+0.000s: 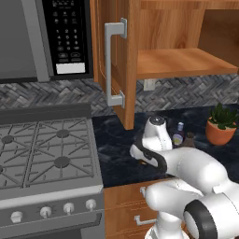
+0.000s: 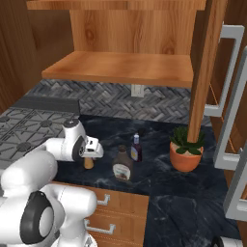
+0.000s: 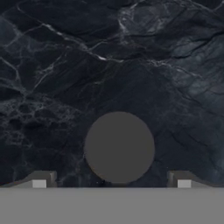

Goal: There are various items on the counter. Only move the condiments/shakers into the cabinet.

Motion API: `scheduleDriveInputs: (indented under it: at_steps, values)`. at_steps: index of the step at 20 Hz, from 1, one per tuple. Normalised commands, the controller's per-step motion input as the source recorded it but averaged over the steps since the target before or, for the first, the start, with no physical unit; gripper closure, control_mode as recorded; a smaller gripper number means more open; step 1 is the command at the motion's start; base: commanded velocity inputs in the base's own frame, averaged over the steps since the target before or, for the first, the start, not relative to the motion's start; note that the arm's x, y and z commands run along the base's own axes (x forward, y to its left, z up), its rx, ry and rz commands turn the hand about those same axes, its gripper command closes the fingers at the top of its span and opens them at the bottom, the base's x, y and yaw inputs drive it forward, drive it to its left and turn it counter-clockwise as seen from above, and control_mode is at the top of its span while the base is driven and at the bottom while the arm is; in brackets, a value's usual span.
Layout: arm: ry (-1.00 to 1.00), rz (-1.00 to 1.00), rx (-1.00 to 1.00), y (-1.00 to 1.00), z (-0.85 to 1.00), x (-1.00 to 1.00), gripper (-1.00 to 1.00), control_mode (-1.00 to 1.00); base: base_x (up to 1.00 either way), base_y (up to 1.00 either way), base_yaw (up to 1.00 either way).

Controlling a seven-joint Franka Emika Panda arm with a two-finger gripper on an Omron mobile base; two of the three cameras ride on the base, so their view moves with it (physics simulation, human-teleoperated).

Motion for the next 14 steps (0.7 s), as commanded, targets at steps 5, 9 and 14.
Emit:
scheduleDriveInputs:
  at_steps: [5, 9, 14]
  values:
    - [-0.06, 0.0, 0.01, 0.0, -0.16, 0.25, -1.0, -1.0, 0.0, 0.0, 0.0]
    - [-0.08, 0.0, 0.02, 0.0, -0.17, 0.19, -1.0, -1.0, 0.0, 0.0, 0.0]
    - [-0.05, 0.0, 0.0, 0.0, -0.09, 0.09, 1.0, -1.0, 0.0, 0.0, 0.0]
